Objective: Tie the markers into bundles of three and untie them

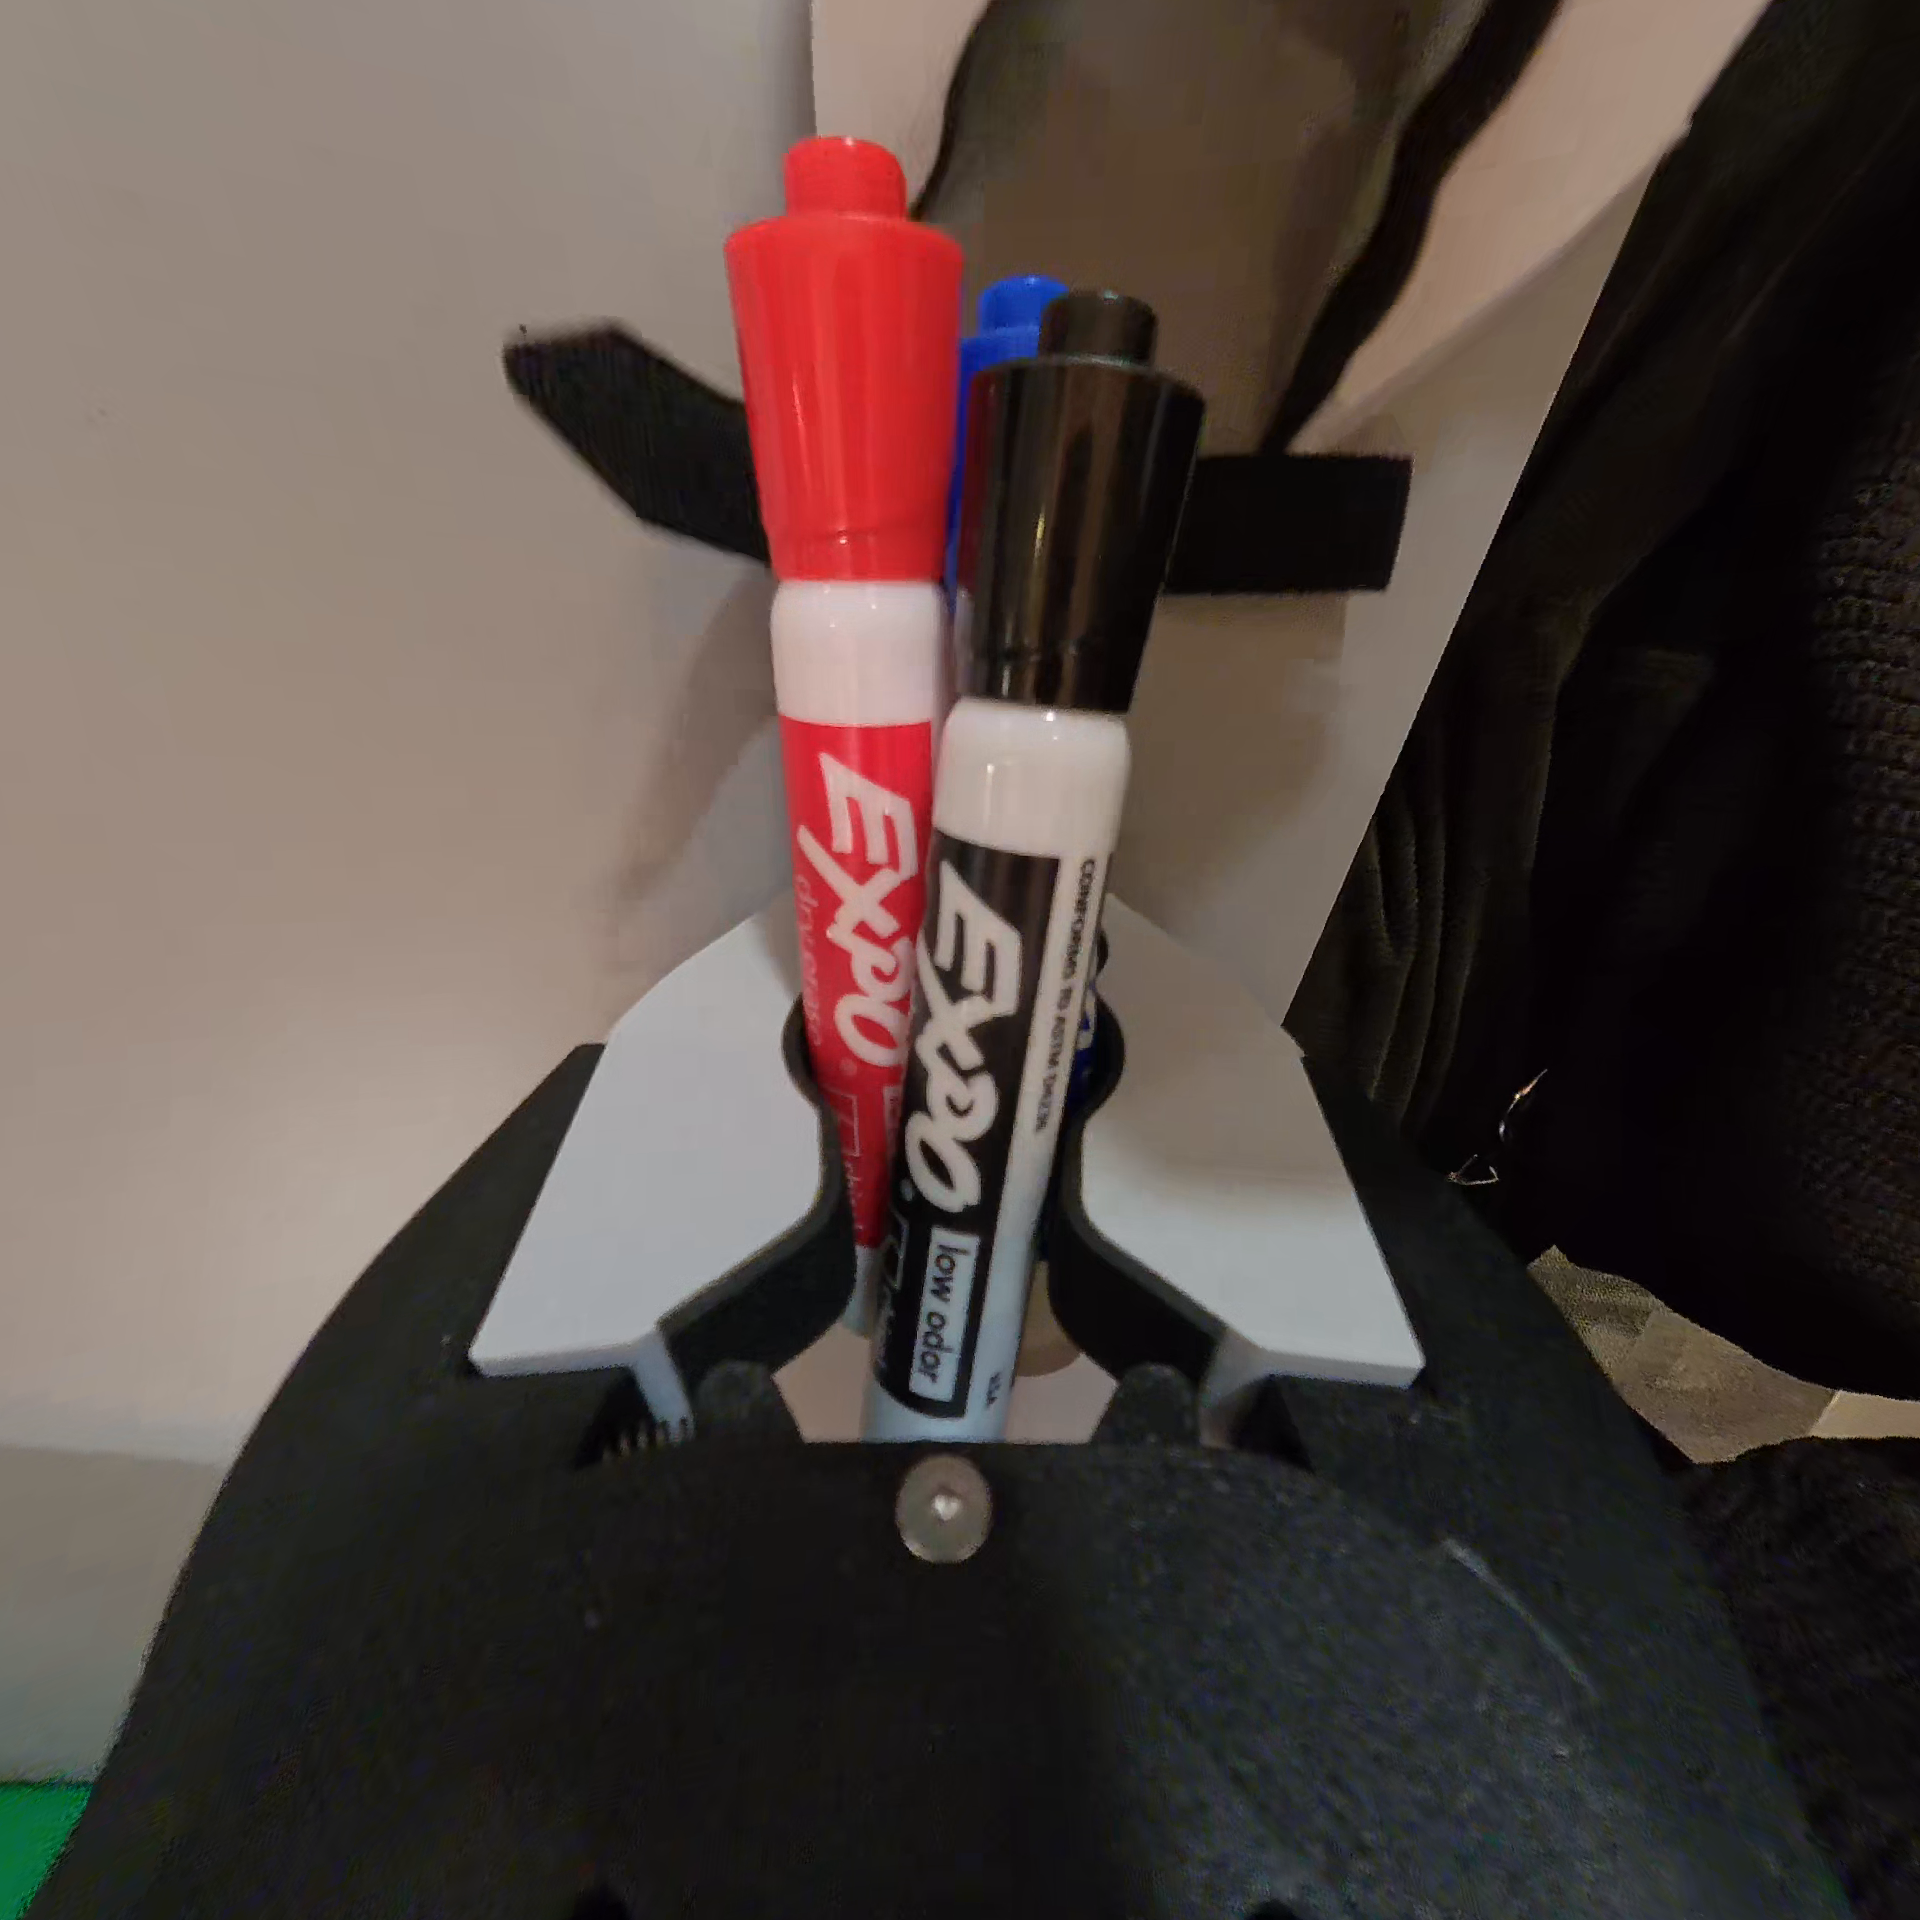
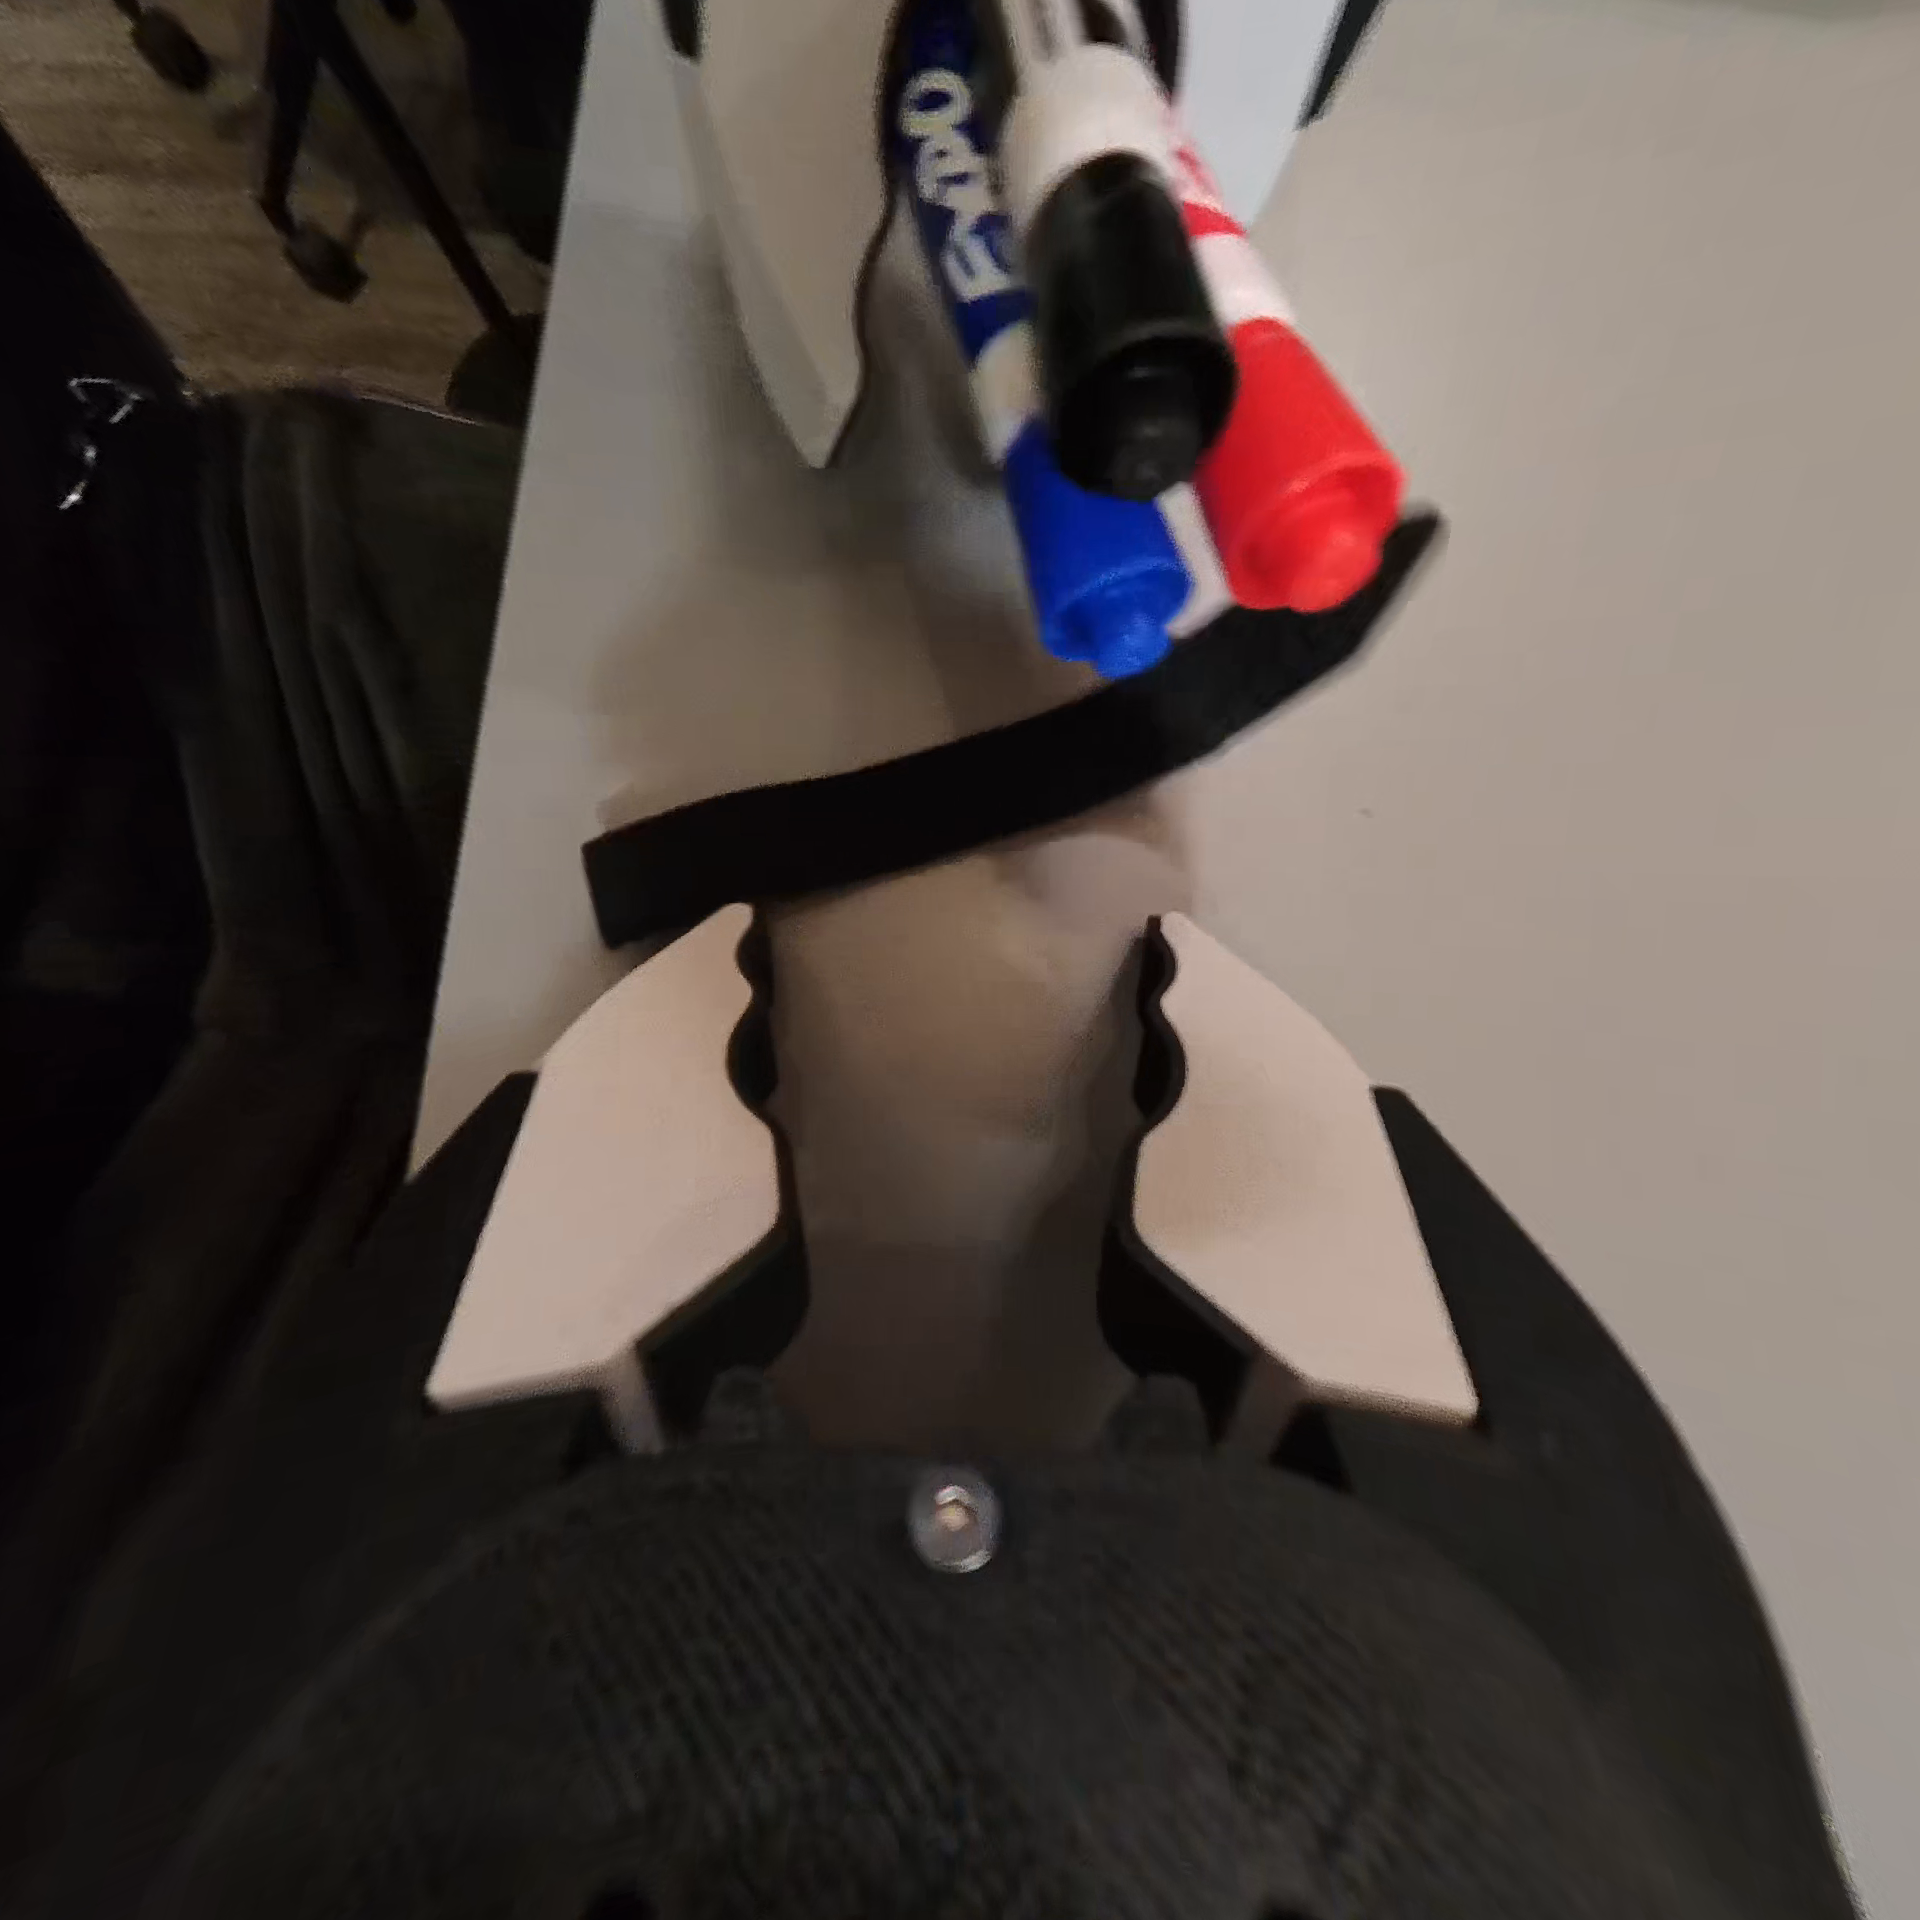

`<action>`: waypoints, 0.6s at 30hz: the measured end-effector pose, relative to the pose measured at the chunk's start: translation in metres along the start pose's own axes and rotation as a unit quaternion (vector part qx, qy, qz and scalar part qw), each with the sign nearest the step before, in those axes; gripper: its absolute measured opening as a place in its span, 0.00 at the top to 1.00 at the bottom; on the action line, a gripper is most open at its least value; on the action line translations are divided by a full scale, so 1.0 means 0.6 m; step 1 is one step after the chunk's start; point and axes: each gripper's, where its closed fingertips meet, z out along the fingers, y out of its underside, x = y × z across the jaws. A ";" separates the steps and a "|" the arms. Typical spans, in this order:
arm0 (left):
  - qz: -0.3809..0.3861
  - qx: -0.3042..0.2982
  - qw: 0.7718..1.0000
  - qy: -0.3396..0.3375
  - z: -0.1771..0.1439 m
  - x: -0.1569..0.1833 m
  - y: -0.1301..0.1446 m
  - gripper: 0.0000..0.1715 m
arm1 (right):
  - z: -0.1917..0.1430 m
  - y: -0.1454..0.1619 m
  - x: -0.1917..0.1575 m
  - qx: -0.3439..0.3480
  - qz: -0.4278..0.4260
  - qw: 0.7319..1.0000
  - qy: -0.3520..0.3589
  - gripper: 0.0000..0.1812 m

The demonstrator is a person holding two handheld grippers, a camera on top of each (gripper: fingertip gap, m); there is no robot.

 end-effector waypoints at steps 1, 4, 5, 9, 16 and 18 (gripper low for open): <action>-0.001 0.001 1.000 0.000 -0.001 -0.001 0.001 0.74 | 0.004 -0.004 -0.005 0.000 -0.004 1.000 -0.003 0.60; -0.006 0.003 1.000 -0.002 -0.005 -0.004 0.005 0.74 | 0.018 -0.019 0.001 -0.001 0.004 1.000 0.021 0.53; -0.007 0.004 1.000 -0.002 -0.007 -0.005 0.006 0.74 | 0.022 -0.021 0.009 -0.002 0.018 0.999 0.034 0.51; -0.015 0.009 1.000 -0.007 -0.013 -0.011 0.011 0.74 | 0.027 -0.025 0.032 -0.003 0.063 0.996 0.059 0.53; -0.029 0.017 0.999 -0.011 -0.023 -0.022 0.022 0.74 | 0.019 -0.035 0.039 0.023 0.084 0.995 0.051 0.67; -0.031 0.017 0.999 -0.012 -0.024 -0.025 0.025 0.74 | 0.014 -0.038 0.044 0.037 0.106 0.993 0.047 0.66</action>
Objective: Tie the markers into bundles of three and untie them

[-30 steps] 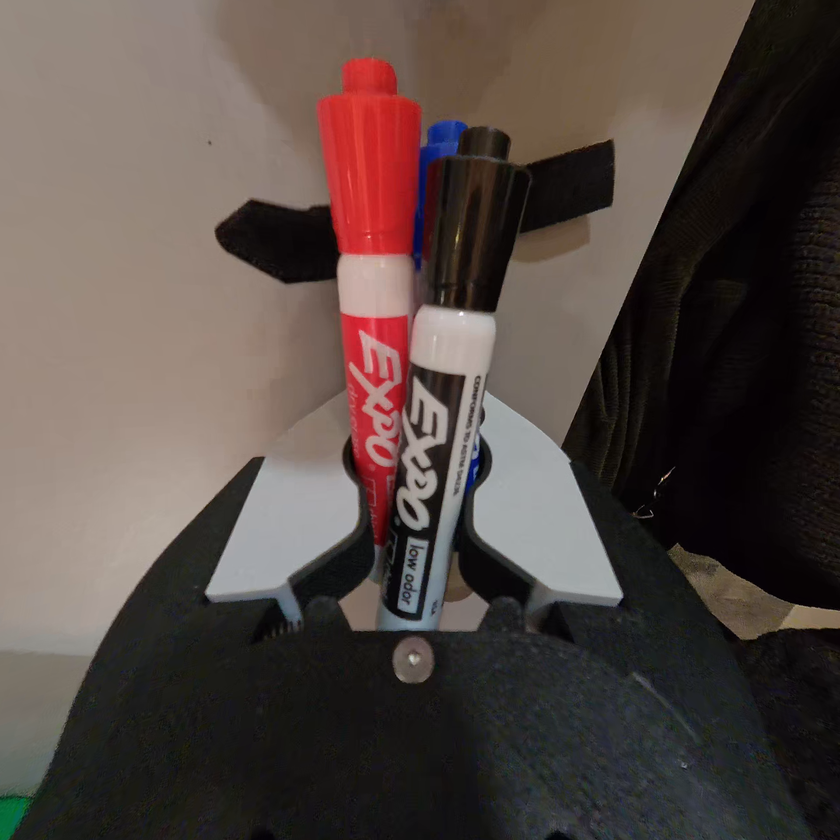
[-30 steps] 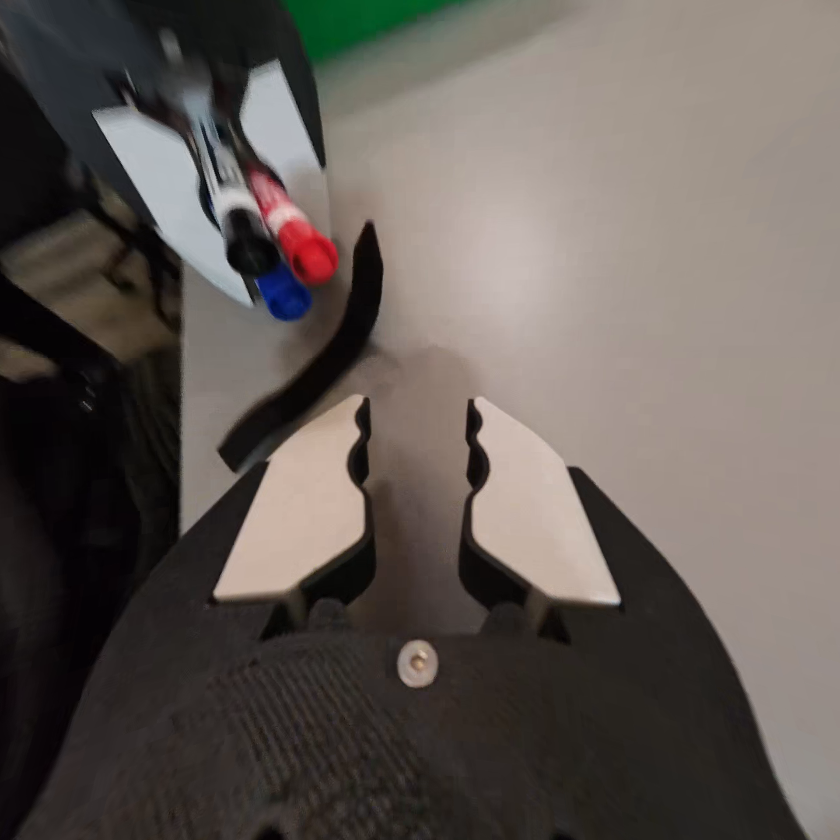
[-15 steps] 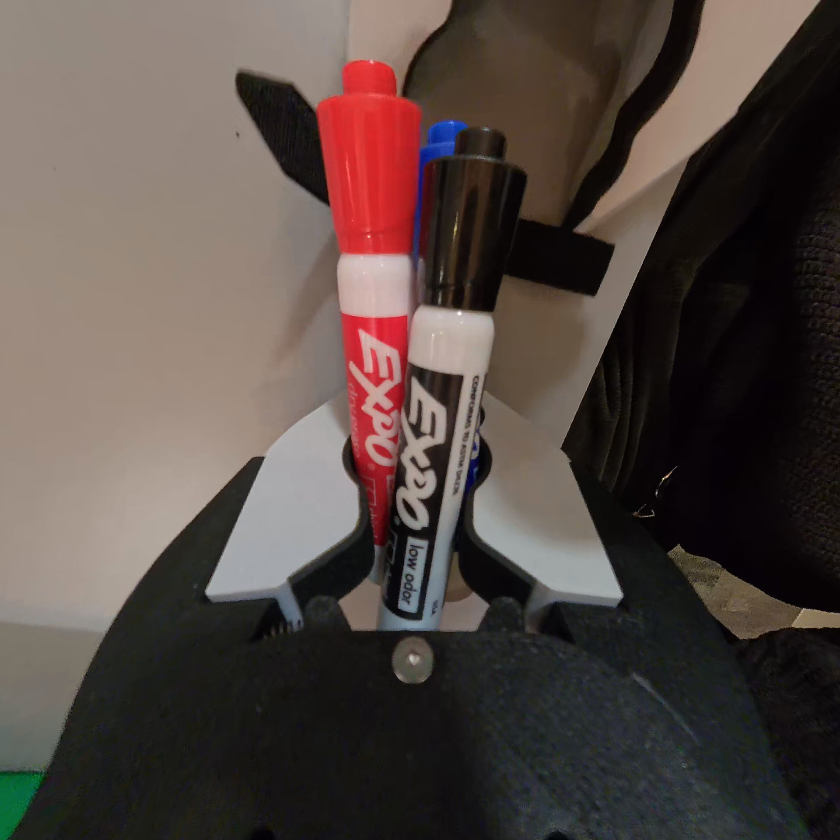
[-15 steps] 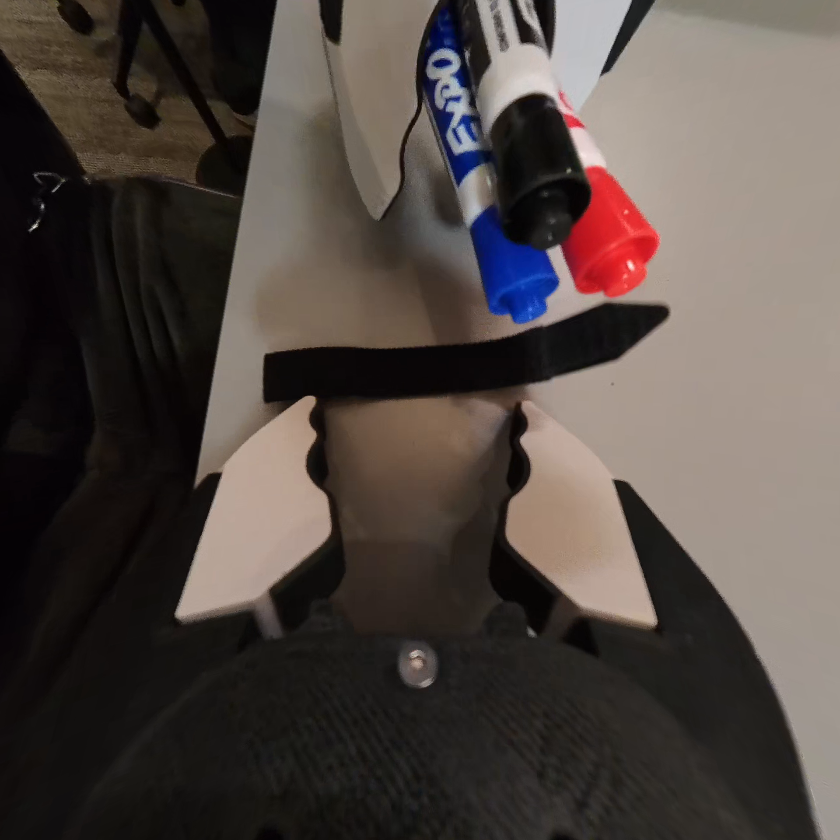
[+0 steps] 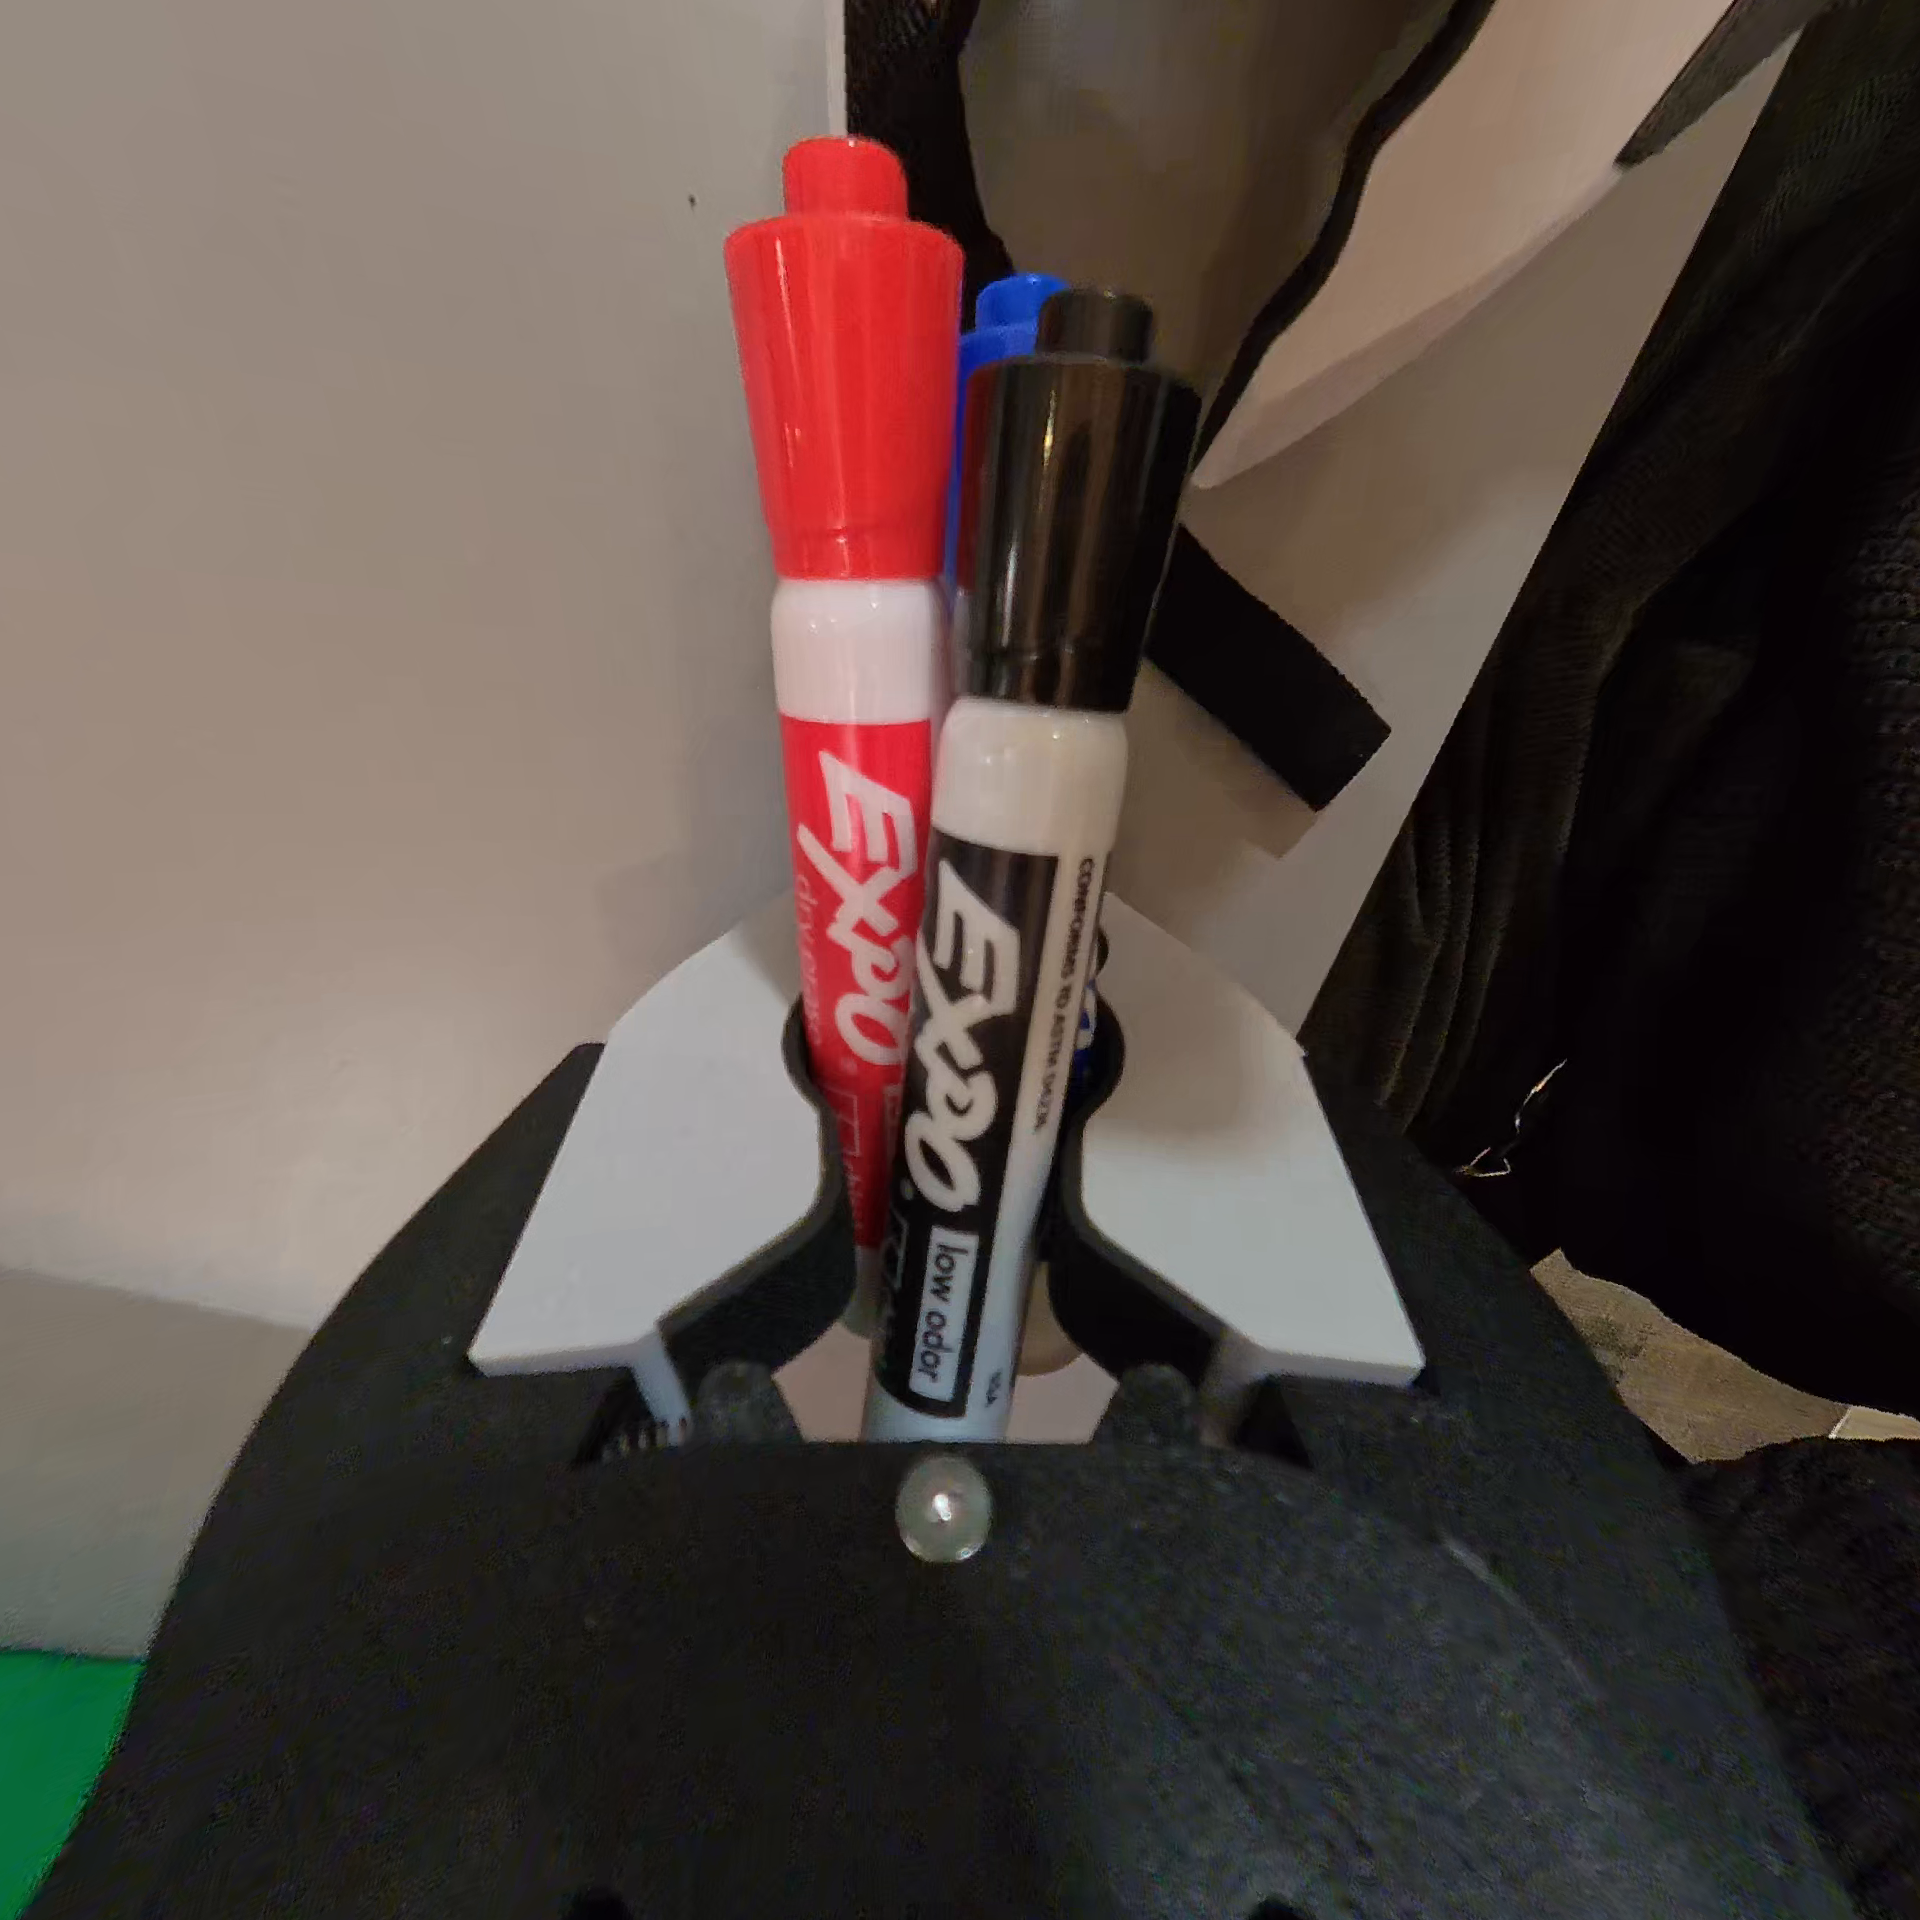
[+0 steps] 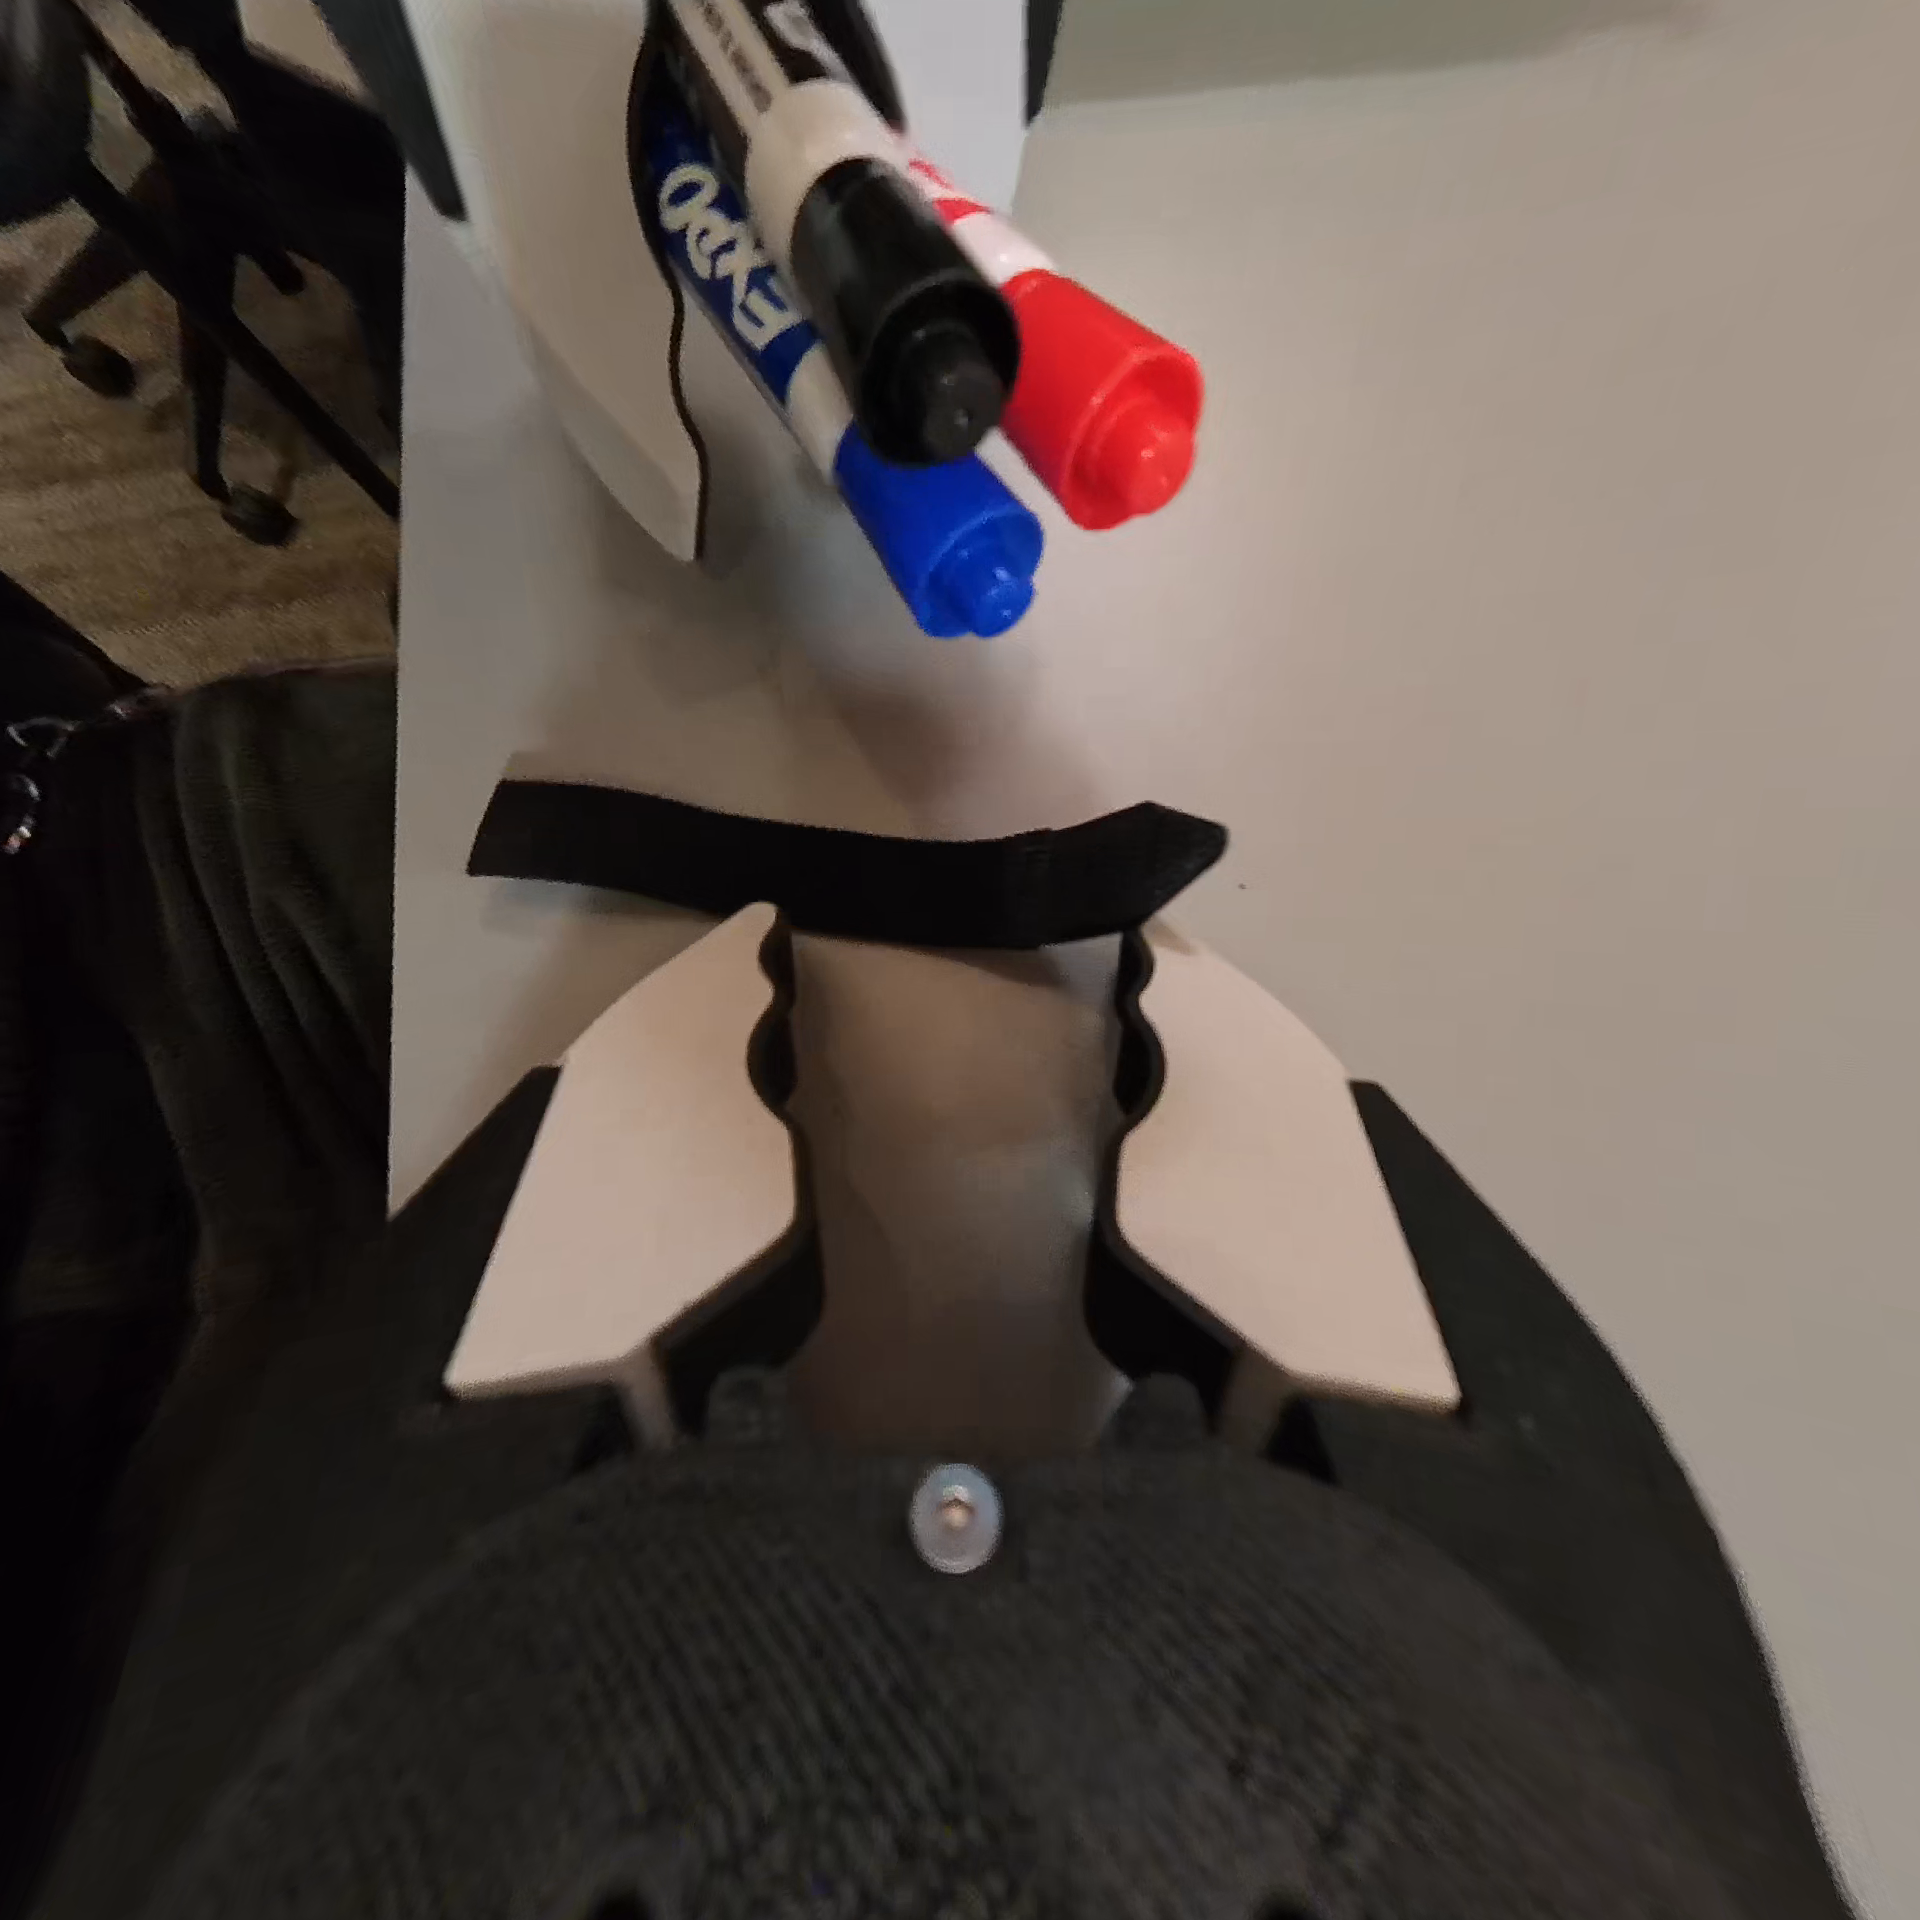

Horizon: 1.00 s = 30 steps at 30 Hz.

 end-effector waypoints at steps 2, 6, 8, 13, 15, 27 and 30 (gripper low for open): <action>-0.002 0.000 1.000 0.001 0.002 -0.001 0.001 0.74 | -0.003 -0.006 0.010 0.016 0.036 0.999 0.002 0.69; 0.000 -0.010 1.000 0.000 0.009 -0.001 0.002 0.74 | -0.007 -0.010 0.046 0.038 0.144 0.988 0.029 0.97; 0.002 -0.015 1.000 0.000 0.012 0.000 0.003 0.74 | -0.020 -0.011 0.057 0.053 0.172 0.983 0.031 0.99; 0.007 -0.025 1.000 -0.002 0.017 -0.001 0.005 0.74 | -0.107 0.014 0.086 0.004 0.196 0.979 0.061 0.99; 0.011 -0.030 0.999 -0.007 0.019 -0.001 0.004 0.74 | -0.154 0.046 0.096 -0.068 0.204 0.972 0.092 0.99; 0.033 -0.054 0.998 -0.026 0.025 0.003 -0.005 0.74 | -0.219 0.151 0.115 -0.259 0.215 0.927 0.163 0.87; 0.035 -0.058 0.997 -0.028 0.025 0.003 -0.005 0.74 | -0.195 0.103 0.112 -0.179 0.201 0.952 0.145 0.91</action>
